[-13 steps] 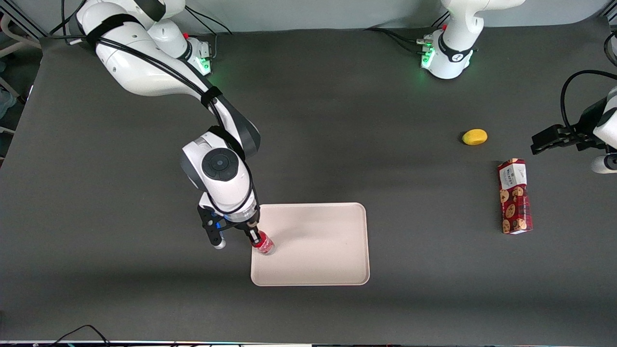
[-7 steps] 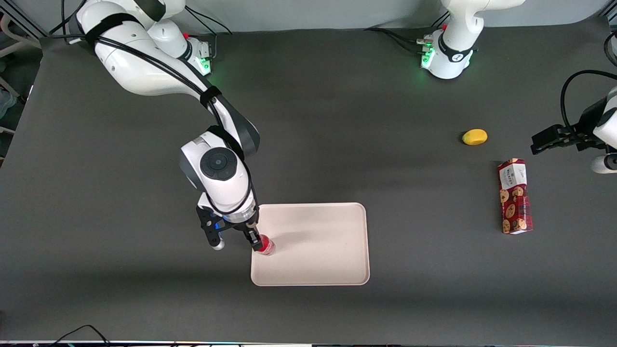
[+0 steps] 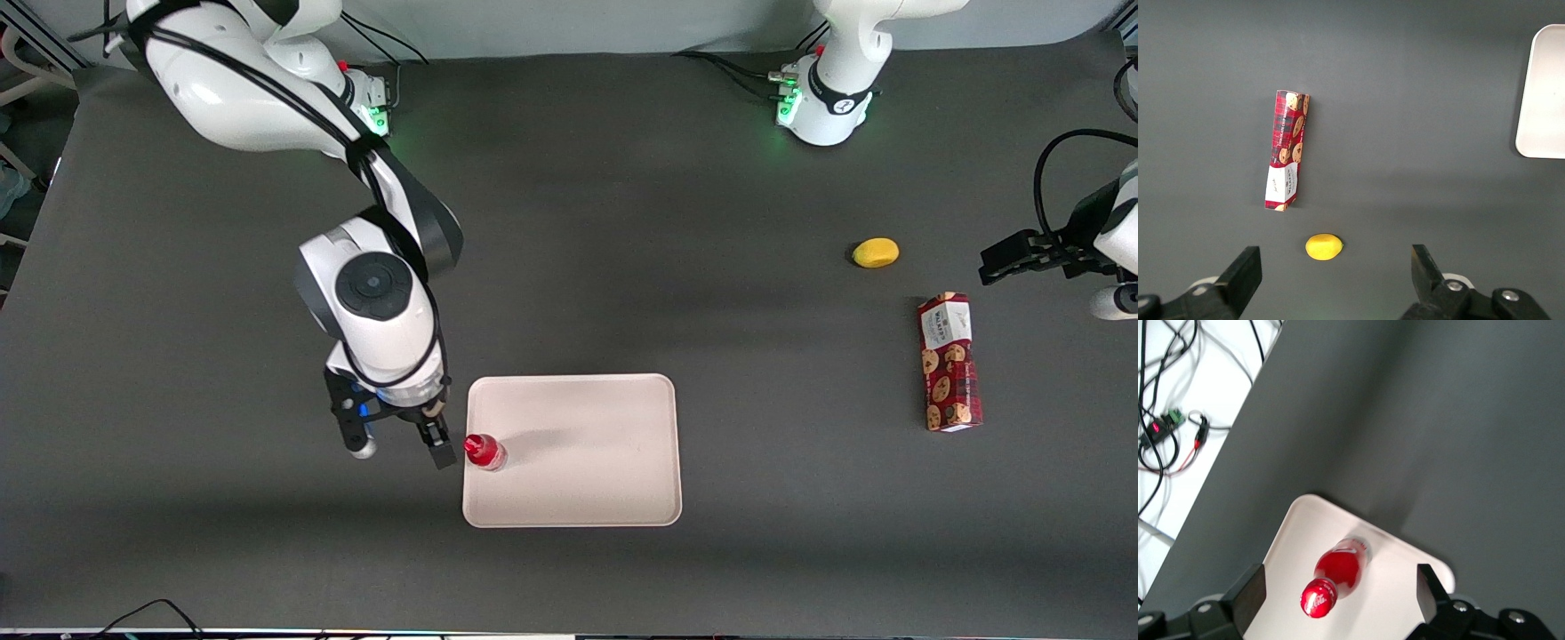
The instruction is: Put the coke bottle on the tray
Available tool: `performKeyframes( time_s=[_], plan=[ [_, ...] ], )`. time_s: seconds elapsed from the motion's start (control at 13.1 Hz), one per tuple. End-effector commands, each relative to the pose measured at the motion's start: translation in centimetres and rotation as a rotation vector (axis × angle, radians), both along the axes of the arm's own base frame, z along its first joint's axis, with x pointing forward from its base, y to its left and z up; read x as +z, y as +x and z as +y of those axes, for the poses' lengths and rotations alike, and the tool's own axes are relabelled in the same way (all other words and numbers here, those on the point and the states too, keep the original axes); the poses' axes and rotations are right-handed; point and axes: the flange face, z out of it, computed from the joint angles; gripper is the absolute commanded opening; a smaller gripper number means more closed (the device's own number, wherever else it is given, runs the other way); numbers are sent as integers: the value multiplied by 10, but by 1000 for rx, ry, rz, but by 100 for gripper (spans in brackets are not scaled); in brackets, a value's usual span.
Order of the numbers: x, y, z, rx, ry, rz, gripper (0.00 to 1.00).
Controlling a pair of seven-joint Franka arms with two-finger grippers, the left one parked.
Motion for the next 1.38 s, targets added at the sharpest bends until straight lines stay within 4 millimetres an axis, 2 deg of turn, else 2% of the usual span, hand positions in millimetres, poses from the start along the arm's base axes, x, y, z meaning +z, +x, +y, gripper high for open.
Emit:
performKeyframes(
  time_s=[0.0, 0.08, 0.15, 0.46, 0.61, 0.76, 0.84, 1.07, 1.3],
  plan=[
    [64, -17, -31, 112, -59, 79, 100],
    [85, -23, -48, 223, -66, 119, 100],
    [96, -27, -73, 326, -92, 176, 100],
    [125, -25, -165, 613, -76, 257, 100],
    [141, -26, -222, 733, -44, 267, 100],
    [162, -41, -274, 809, 11, 250, 100],
    [174, -56, -291, 805, 55, 226, 100],
    [185, -115, -303, 843, 84, 181, 100],
    [197, -140, -302, 850, 110, 165, 100]
  ],
)
